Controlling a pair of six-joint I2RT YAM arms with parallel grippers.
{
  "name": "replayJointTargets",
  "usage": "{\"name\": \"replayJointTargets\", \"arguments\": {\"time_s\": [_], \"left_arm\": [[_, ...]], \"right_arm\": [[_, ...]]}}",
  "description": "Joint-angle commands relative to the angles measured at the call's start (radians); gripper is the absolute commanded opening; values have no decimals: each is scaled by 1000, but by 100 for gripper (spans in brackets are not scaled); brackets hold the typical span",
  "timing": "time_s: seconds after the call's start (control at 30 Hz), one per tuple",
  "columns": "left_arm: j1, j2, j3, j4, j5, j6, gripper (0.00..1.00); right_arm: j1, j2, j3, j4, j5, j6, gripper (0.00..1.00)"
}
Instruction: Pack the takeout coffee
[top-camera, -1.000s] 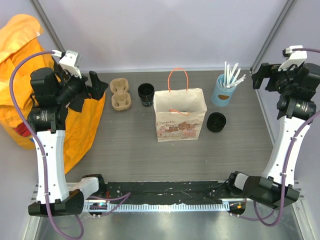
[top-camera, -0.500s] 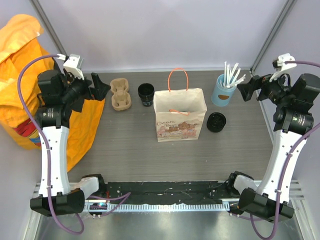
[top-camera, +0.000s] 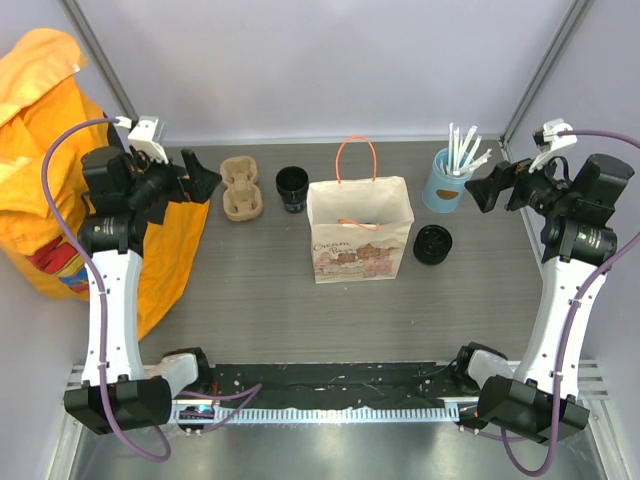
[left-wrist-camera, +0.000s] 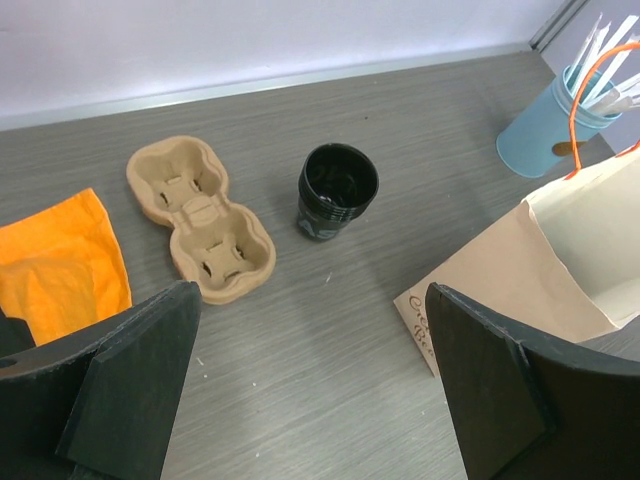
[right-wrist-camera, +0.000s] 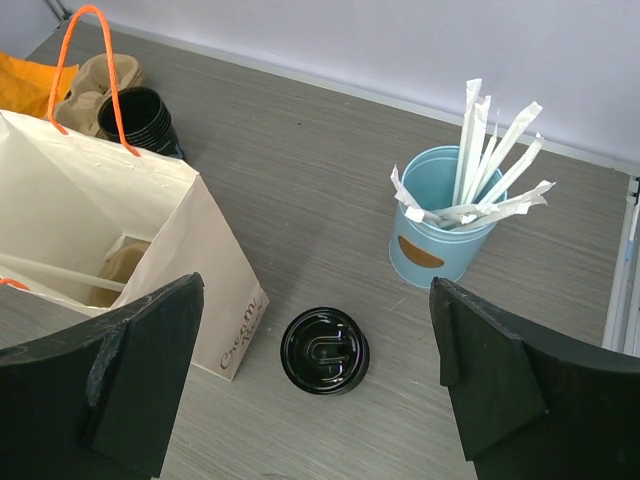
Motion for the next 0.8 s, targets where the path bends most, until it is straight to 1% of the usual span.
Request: {"name": "replayJointTargets", "arguments": {"time_s": [0.0, 0.77], "left_arm": [[16, -14, -11, 85, 43, -33, 100], [44, -11, -33, 108, 93, -59, 100]], "right_arm": [[-1, -11, -4, 51, -18, -8, 100], [-2, -8, -21, 70, -30, 4, 100]]}}
